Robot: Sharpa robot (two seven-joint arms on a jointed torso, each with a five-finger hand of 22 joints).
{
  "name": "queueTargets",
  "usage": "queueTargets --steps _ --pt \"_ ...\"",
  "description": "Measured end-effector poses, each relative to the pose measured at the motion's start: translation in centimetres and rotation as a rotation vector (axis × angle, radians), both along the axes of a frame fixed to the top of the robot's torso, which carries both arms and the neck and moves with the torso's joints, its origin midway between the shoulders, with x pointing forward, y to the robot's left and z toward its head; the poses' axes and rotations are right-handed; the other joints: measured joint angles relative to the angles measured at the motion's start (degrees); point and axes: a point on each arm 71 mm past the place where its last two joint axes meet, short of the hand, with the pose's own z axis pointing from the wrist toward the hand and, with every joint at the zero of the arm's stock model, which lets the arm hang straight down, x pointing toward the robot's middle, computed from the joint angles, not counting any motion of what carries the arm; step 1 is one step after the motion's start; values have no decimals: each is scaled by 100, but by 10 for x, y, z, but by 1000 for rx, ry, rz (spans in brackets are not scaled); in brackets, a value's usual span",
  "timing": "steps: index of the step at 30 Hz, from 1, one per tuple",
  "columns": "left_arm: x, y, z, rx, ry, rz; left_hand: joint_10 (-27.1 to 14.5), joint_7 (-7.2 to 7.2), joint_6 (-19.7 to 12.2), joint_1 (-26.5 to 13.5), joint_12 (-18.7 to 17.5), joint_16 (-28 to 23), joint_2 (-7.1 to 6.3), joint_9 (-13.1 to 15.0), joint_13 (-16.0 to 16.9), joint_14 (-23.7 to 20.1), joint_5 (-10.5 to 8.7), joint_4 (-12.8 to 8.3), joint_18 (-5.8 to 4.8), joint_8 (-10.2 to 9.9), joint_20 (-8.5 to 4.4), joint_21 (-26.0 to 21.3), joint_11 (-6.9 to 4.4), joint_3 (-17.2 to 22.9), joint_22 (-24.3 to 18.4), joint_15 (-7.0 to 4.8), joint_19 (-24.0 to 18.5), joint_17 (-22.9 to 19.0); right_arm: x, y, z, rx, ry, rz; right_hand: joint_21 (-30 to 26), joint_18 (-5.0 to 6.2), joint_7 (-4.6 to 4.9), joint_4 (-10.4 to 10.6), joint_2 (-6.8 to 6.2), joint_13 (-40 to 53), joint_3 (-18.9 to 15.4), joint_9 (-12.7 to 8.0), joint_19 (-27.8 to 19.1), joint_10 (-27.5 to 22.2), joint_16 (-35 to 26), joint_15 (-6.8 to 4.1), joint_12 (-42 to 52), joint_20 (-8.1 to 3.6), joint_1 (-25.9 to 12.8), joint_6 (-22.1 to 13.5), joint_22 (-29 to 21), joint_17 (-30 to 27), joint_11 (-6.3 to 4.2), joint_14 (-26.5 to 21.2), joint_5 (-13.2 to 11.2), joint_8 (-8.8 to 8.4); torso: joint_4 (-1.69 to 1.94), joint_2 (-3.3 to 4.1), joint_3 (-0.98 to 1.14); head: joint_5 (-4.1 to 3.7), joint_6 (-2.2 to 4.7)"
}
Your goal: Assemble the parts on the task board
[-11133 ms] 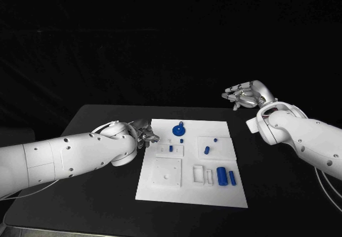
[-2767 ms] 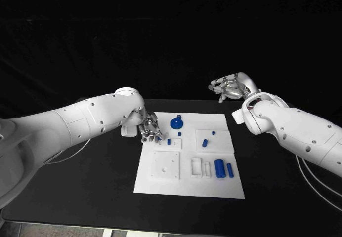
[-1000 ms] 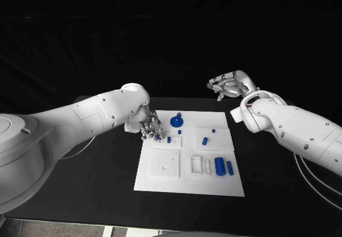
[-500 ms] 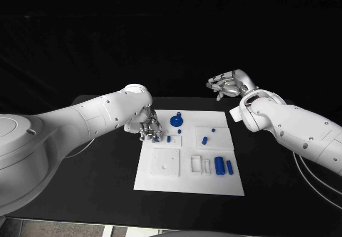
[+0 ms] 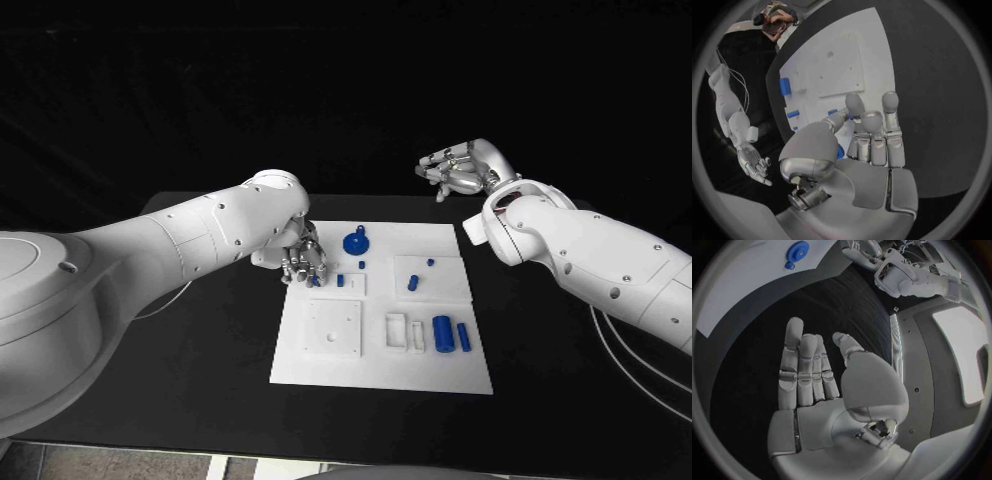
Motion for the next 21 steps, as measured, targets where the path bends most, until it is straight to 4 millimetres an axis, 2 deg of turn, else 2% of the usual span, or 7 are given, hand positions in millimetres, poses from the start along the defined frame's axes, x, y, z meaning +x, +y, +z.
queueTargets --steps 13,21 --pt "2 0 -1 -2 -4 4 1 19 22 45 0 0 -44 -2 10 0 -4 0 0 -24 0 0 1 0 1 0 0 29 0 1 0 1 0 2 0 0 0 3 -6 1 3 0 0 0 0 0 0 0 -6 0 0 0 0 0 0 0 0 -5 1 -17 -25" --pt "2 -1 -1 -6 -2 5 1 29 32 67 0 0 -23 -20 16 0 -25 0 0 -35 0 0 1 0 1 0 0 31 0 2 0 2 0 4 0 -1 0 3 -6 1 2 0 0 0 0 0 0 0 -6 0 0 0 0 0 0 0 7 -12 -2 -32 -31"
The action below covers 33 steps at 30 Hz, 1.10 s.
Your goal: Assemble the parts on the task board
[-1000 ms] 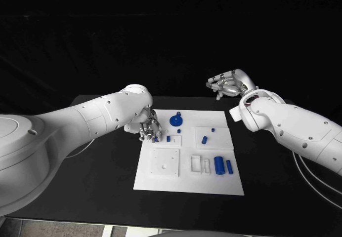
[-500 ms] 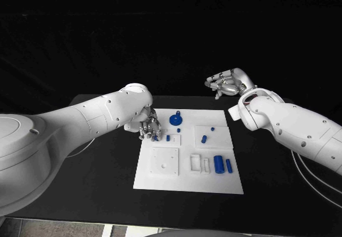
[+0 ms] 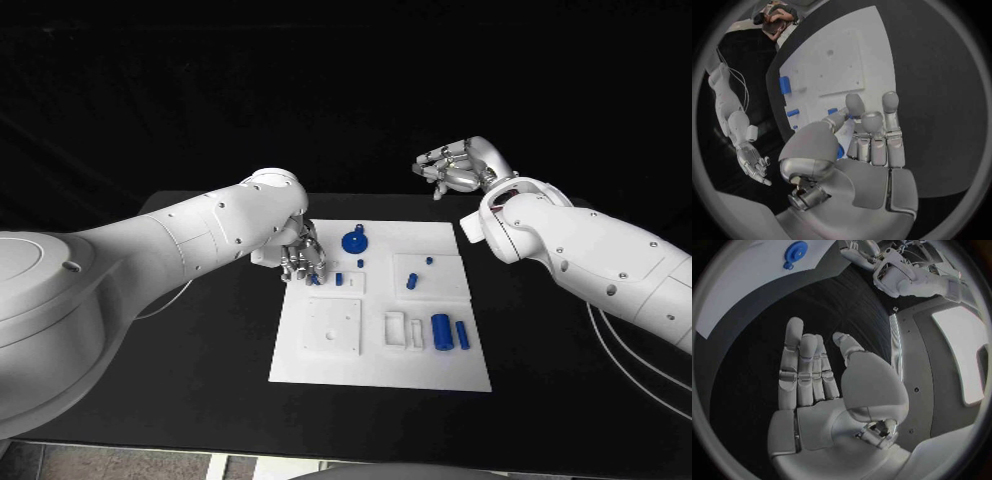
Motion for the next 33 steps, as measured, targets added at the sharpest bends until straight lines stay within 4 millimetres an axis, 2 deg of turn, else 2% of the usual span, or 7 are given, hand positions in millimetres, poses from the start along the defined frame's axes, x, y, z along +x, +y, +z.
queueTargets --steps 5,18,33 --pt "-2 -2 -1 -6 4 -7 0 9 9 0 0 23 0 -4 1 0 -15 0 0 -11 0 0 0 0 0 0 0 7 0 0 0 0 0 0 0 1 0 0 0 0 0 0 0 0 0 0 0 0 0 0 0 0 0 0 0 0 5 -3 -1 -4 -1" --pt "-5 -1 -2 -25 -2 -13 32 19 20 30 22 23 -30 -1 4 29 92 0 0 -18 0 0 -12 0 -1 -17 0 38 0 0 0 -1 1 0 0 0 0 0 0 0 0 0 0 0 0 0 0 0 0 0 0 0 0 0 0 0 5 -3 -4 -5 1" --pt "-4 -3 -1 -31 -45 -13 43 30 30 31 22 44 -30 -10 4 41 95 0 0 -35 -2 0 -21 0 -2 -5 2 57 0 0 0 -1 2 1 0 1 0 0 0 0 0 0 0 0 0 0 0 0 0 0 0 0 0 0 0 0 -3 0 2 -9 18"
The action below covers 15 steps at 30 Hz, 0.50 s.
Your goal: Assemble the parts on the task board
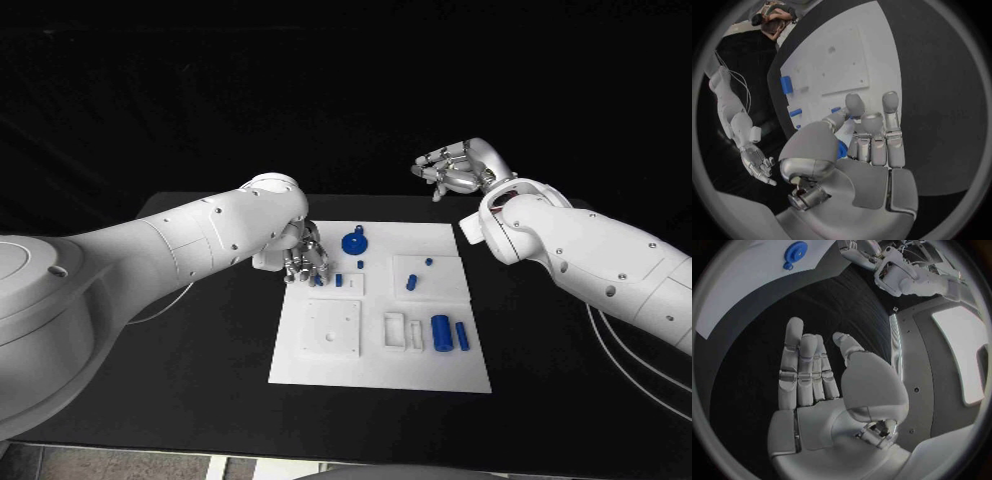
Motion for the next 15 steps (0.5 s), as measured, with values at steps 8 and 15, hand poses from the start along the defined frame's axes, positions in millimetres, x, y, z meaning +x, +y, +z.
queueTargets --steps 8,15 --pt "2 1 0 1 -19 7 19 5 5 14 0 0 14 8 -1 29 -3 0 0 -22 -19 0 0 0 0 -11 19 2 0 0 0 0 0 0 0 0 0 0 0 0 0 0 0 0 0 0 0 0 0 0 0 0 0 0 0 0 -5 4 1 -14 -1" --pt "4 2 1 1 -20 11 19 -10 -11 14 0 0 15 9 -1 29 20 0 0 -32 -19 0 1 0 -1 -12 19 -2 0 0 0 0 1 1 0 -1 0 0 0 0 0 0 0 0 0 0 0 0 0 0 0 0 0 0 0 0 -1 3 1 -21 -10"
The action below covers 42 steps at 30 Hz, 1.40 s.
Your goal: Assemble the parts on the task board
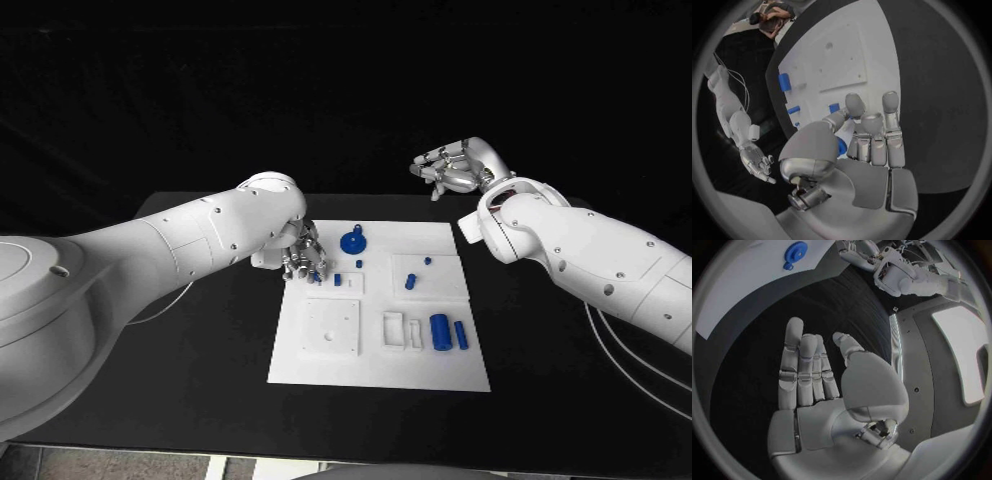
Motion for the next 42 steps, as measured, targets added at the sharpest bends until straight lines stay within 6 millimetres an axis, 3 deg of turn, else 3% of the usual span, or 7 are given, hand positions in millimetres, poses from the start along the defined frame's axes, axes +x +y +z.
queueTargets --steps 42 --pt "-3 -1 -3 4 44 -15 -12 10 10 31 0 0 -15 -13 6 -1 -25 0 0 -6 1 0 -10 0 2 1 0 -25 0 0 0 0 1 1 0 0 0 0 0 0 0 0 0 0 0 0 0 0 0 0 0 0 0 0 0 0 1 -3 -3 -17 -21"
